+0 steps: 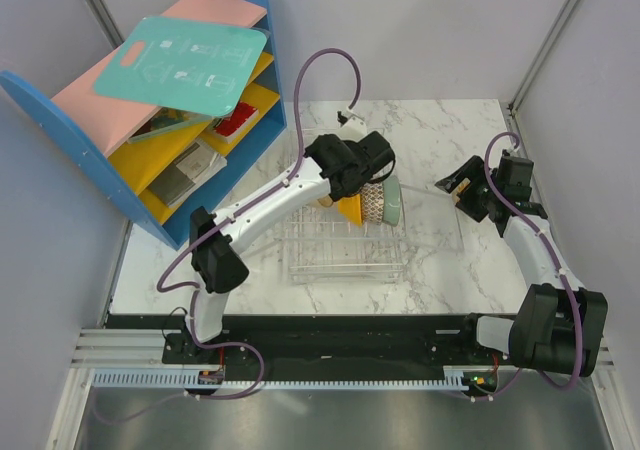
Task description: Unload the bowls from the dish rack
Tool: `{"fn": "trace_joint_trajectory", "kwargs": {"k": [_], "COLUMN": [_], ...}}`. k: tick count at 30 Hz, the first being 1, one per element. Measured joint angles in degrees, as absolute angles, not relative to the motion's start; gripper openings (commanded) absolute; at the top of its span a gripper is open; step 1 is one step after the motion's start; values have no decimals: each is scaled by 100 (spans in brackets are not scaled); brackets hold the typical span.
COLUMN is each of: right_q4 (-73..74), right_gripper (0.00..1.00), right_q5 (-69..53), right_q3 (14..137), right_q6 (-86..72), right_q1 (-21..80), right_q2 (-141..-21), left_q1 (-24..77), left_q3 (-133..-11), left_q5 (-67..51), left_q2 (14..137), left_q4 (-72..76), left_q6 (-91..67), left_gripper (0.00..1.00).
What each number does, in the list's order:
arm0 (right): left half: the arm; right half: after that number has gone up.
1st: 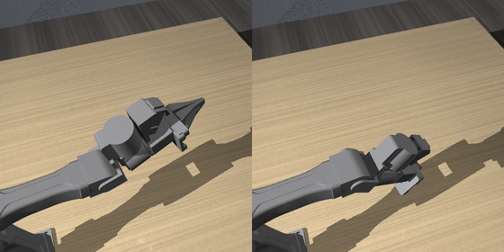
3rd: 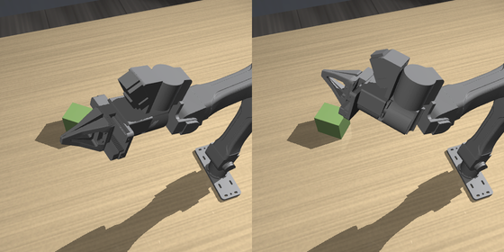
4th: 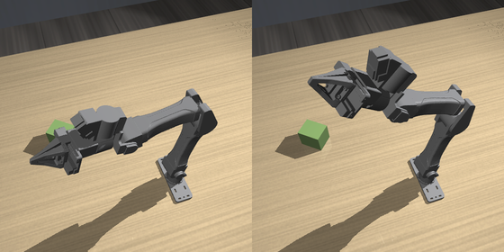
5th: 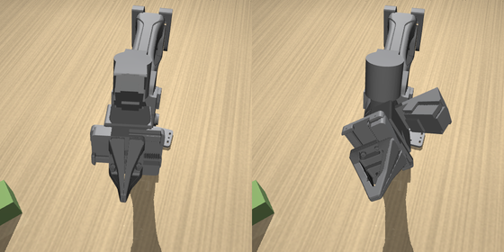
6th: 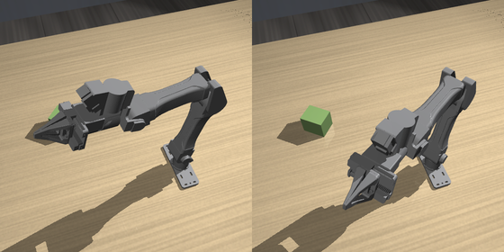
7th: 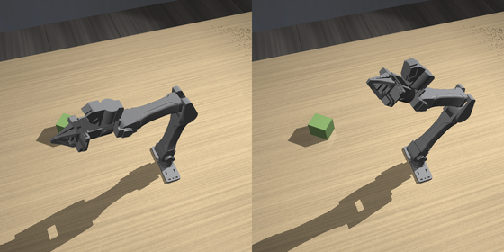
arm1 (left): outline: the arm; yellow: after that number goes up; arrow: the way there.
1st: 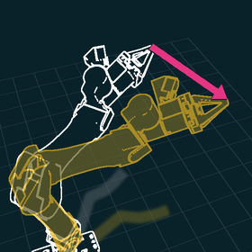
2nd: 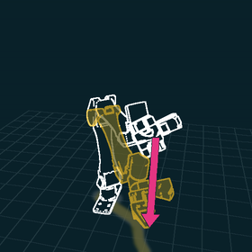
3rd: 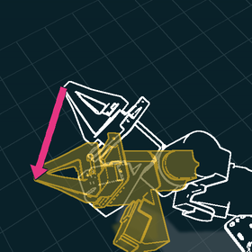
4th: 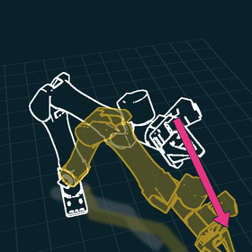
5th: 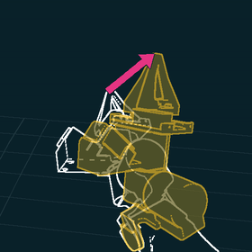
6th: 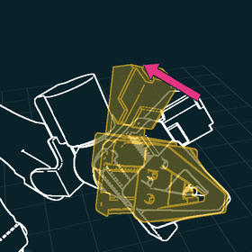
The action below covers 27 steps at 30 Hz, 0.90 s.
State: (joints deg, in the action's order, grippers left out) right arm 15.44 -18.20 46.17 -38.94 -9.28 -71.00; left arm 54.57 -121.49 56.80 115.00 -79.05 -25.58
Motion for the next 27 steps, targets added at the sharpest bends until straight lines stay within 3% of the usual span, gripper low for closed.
{"fn": "trace_joint_trajectory", "kwargs": {"k": [13,20,27], "right_q4": [1542,1557,1608], "right_gripper": [86,86,88], "right_q5": [-1953,-2073,-2091], "right_q3": [4617,4674,5196], "right_q6": [-3876,-3916,-4080], "right_q1": [-928,-923,-731], "right_q2": [-7100,-7094,-6764], "left_q1": [5151,5072,5098], "left_q3": [-12081,-12081,-12436], "left_q5": [5972,5398,4851], "left_q2": [10600,9974,10112], "left_q4": [-7896,-7290,-6978], "left_q6": [-2552,-2097,-1772], "left_gripper": [2,2,2]}}
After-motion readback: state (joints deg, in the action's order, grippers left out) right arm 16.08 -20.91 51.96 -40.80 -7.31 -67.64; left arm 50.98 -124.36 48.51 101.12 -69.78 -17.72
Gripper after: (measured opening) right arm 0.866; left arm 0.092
